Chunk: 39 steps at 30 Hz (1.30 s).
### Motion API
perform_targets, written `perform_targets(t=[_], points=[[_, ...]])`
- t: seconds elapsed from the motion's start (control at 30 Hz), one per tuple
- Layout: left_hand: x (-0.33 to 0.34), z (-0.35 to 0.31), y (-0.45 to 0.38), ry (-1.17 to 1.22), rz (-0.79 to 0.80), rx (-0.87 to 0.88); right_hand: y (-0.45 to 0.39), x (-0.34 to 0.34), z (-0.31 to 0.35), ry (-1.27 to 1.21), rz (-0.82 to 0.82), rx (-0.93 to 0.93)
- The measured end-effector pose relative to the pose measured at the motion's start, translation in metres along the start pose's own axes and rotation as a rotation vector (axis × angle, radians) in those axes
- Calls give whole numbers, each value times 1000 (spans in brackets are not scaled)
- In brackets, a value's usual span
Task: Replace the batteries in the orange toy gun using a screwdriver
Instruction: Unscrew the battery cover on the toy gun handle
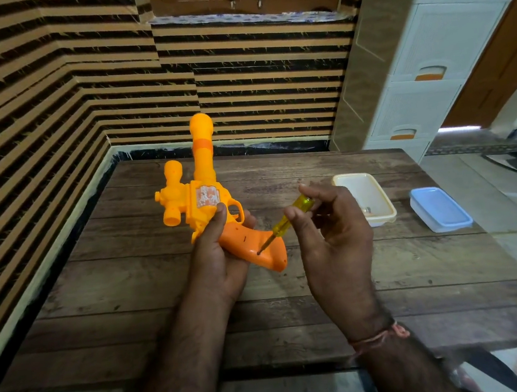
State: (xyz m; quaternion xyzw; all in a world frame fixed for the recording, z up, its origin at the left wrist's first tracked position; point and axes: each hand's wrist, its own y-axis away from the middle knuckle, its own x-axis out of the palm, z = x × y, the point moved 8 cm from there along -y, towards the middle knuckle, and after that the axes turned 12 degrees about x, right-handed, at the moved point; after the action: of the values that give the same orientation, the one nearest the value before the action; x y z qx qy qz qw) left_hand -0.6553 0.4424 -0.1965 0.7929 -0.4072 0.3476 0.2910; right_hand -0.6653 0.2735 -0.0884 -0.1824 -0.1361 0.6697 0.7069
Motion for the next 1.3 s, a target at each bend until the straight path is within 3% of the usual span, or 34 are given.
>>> perform_targets(t=[0.57, 0.7, 0.83, 1.03, 1.2, 1.3], points=[[1, 4, 3, 27, 10, -53, 0, 5, 3, -45, 25, 13], [2, 2, 0, 71, 53, -61, -2, 18, 13, -70, 97, -8], [4, -5, -5, 102, 106, -22, -7, 28, 24, -6, 65, -64], [-6, -10, -10, 97, 4, -38, -9, 38, 21, 49, 105, -66], [-7, -14, -13, 37, -17, -50, -7, 37, 27, 429, 244, -100], [-5, -14, -12, -41, 9, -55, -14, 31, 24, 698, 310, -28]])
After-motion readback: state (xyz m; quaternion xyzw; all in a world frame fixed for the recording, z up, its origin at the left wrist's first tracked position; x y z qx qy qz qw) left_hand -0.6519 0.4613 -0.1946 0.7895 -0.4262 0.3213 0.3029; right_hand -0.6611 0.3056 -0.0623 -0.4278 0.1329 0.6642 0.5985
